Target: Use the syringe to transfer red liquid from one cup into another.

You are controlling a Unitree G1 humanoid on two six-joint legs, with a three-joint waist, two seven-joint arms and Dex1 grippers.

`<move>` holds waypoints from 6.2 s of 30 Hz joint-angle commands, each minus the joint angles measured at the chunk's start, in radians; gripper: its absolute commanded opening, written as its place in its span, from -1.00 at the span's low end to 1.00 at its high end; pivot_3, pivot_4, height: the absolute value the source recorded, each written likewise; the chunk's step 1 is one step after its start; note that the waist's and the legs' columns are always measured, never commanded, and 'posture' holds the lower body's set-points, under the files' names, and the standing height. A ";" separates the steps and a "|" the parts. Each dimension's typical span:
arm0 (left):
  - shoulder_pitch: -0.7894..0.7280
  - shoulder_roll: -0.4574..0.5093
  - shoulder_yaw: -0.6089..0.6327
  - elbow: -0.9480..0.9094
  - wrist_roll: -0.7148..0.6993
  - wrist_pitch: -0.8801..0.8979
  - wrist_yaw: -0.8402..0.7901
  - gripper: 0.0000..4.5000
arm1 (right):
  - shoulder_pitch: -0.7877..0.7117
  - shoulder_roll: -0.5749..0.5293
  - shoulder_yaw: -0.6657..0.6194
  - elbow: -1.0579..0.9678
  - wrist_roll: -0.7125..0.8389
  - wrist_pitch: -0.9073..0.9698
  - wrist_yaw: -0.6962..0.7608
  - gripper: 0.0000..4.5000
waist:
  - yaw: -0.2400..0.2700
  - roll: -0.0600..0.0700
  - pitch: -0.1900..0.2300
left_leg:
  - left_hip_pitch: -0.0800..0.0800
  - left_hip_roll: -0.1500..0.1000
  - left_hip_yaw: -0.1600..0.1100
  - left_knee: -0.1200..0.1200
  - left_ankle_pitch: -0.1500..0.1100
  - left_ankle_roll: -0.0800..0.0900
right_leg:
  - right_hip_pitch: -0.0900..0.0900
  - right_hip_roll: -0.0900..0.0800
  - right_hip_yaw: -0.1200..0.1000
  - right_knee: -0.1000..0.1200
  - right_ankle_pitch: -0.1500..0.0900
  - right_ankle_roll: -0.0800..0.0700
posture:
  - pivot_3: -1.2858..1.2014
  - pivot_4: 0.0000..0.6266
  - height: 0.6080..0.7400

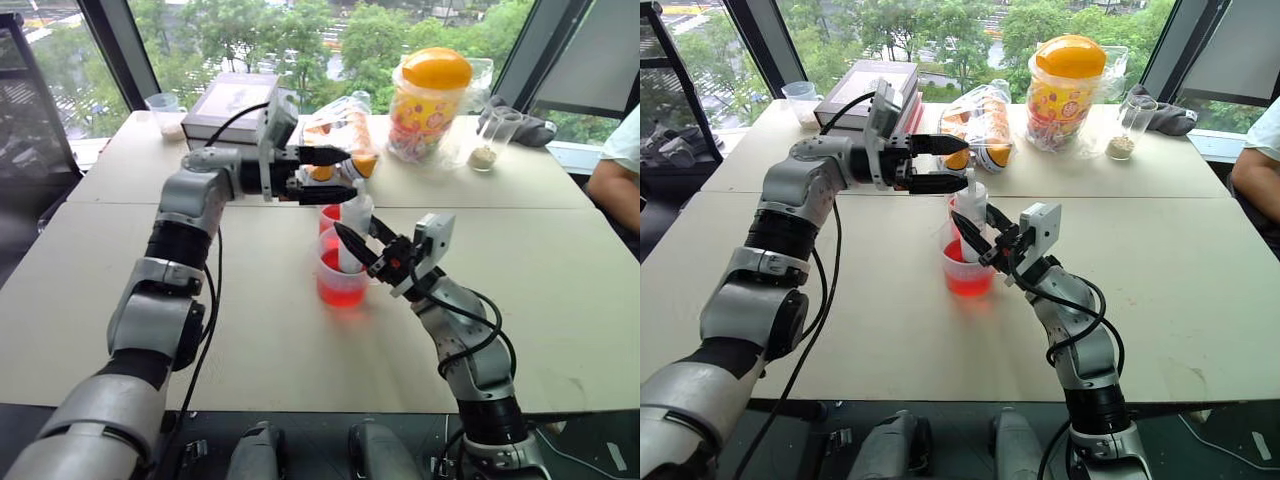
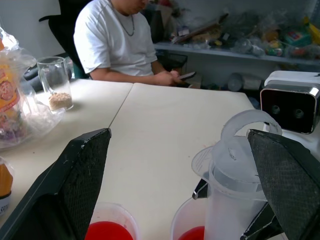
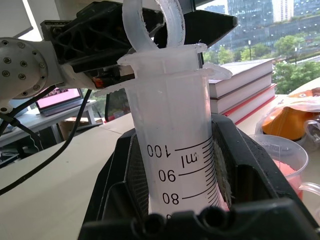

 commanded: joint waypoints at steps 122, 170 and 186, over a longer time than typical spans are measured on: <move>-0.386 -0.001 0.126 0.486 0.135 -0.284 0.062 0.98 | -0.739 0.023 -0.147 0.897 -0.028 -0.284 0.109 -0.39 | -0.029 0.000 0.001 | 0.000 0.001 0.001 -0.001 0.000 -0.001 | -0.002 0.000 0.000 0.002 0.000 0.001 | 0.03 -0.52 1.00; -0.337 -0.044 0.133 0.548 0.221 -0.301 0.049 -0.99 | -0.770 0.016 -0.176 0.571 0.054 -0.003 0.081 -0.39 | -0.029 0.000 0.001 | 0.000 0.001 0.001 -0.001 0.000 -0.001 | -0.002 0.000 0.000 0.002 0.000 0.001 | 0.03 -0.52 1.00; -0.346 0.050 0.223 0.474 0.154 -0.218 0.079 0.98 | -0.710 0.032 -0.151 0.629 0.026 -0.016 0.102 -0.39 | -0.032 0.000 0.001 | 0.000 0.001 0.001 -0.001 0.000 -0.001 | -0.002 0.000 0.000 0.002 0.000 0.001 | 0.03 -0.52 1.00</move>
